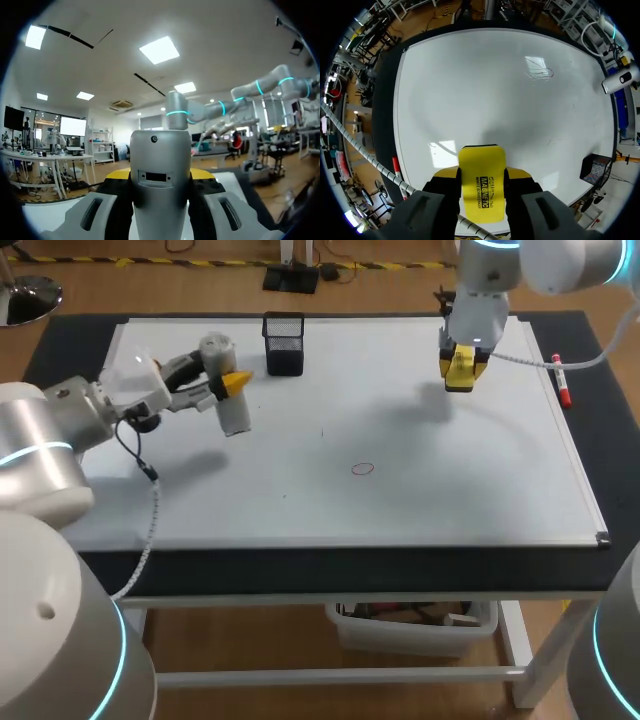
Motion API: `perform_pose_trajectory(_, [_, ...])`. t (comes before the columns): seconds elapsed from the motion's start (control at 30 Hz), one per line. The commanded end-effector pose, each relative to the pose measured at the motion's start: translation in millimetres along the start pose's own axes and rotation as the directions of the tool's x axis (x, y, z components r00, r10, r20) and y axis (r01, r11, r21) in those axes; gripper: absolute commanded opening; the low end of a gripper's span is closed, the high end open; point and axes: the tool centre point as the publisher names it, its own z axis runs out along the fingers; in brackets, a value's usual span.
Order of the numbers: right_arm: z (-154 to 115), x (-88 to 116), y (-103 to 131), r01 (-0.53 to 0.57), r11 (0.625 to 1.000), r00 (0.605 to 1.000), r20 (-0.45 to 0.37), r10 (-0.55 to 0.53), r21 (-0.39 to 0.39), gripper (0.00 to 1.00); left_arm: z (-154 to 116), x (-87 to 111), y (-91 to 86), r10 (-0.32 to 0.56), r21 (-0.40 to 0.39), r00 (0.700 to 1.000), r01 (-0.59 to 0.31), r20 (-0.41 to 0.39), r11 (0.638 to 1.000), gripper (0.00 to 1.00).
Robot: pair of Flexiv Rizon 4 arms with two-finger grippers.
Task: Pick up the inspection probe, press it on each red-marked spot on the whiteboard one by one, put down the probe, pick up the eraser, and wipe off all the red marks.
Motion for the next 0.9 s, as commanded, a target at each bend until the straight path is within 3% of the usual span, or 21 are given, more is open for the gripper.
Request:
perform_pose_trajectory(0.03, [-1.2,0.8,-0.7,0.003,1.000,1.000,-0.003,-0.003,0.000,0.00,21.9,9.9,7.9,-0.024,-0.016,0.996,0.023,-0.086,1.000,0.00])
perform_pose_trajectory(0.2, [-1.2,0.8,-0.7,0.003,1.000,1.000,-0.003,-0.003,0.000,0.00,46.4,32.4,15.3,-0.063,-0.017,0.982,0.061,-0.181,0.998,0.00])
perform_pose_trajectory(0.57, [-1.2,0.8,-0.7,0.003,1.000,1.000,-0.003,-0.003,0.000,0.00,105.3,73.2,46.6,-0.134,-0.045,0.910,0.127,-0.393,0.991,0.00])
perform_pose_trajectory(0.9, [-1.2,0.8,-0.7,0.003,1.000,1.000,-0.003,-0.003,0.000,0.00,133.4,90.6,62.1,-0.179,-0.049,0.856,0.177,-0.486,0.983,0.00])
